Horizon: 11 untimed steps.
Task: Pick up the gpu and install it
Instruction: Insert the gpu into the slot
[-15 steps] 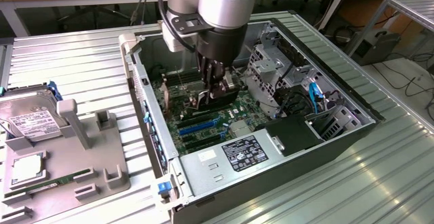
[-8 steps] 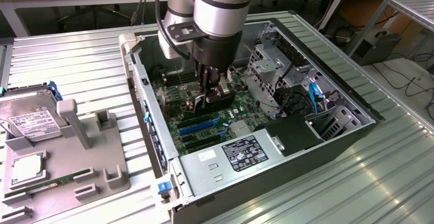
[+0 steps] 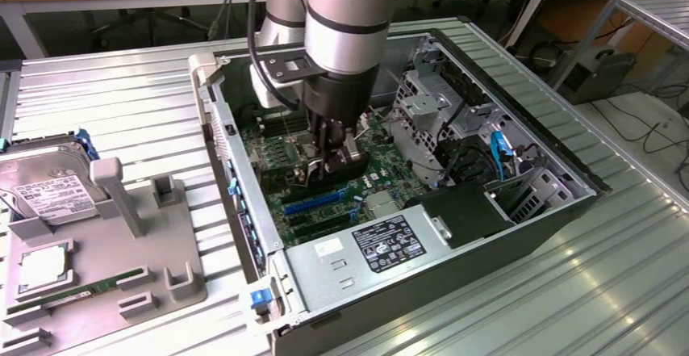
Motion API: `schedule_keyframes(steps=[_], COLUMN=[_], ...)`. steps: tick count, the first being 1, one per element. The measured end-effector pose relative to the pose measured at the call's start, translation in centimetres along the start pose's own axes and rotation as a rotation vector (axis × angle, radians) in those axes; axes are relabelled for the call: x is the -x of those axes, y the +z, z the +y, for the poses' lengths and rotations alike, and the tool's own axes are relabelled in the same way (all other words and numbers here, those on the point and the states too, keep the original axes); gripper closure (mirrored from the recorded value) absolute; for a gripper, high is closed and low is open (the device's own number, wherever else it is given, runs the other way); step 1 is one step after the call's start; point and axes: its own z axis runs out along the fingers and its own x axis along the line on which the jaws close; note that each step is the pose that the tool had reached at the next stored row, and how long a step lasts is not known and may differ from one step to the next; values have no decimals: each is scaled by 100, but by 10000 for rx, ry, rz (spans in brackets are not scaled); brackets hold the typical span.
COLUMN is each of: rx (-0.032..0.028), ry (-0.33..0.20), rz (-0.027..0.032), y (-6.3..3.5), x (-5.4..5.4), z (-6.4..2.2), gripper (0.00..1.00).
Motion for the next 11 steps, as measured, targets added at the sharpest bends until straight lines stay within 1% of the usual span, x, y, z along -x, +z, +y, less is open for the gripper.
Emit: schedule_keyframes(steps=[7, 11], rx=[-9, -43], ry=[0, 0], rz=[1, -3], y=[140, 205], x=[-1, -1], z=[2, 3], gripper=[74, 74])
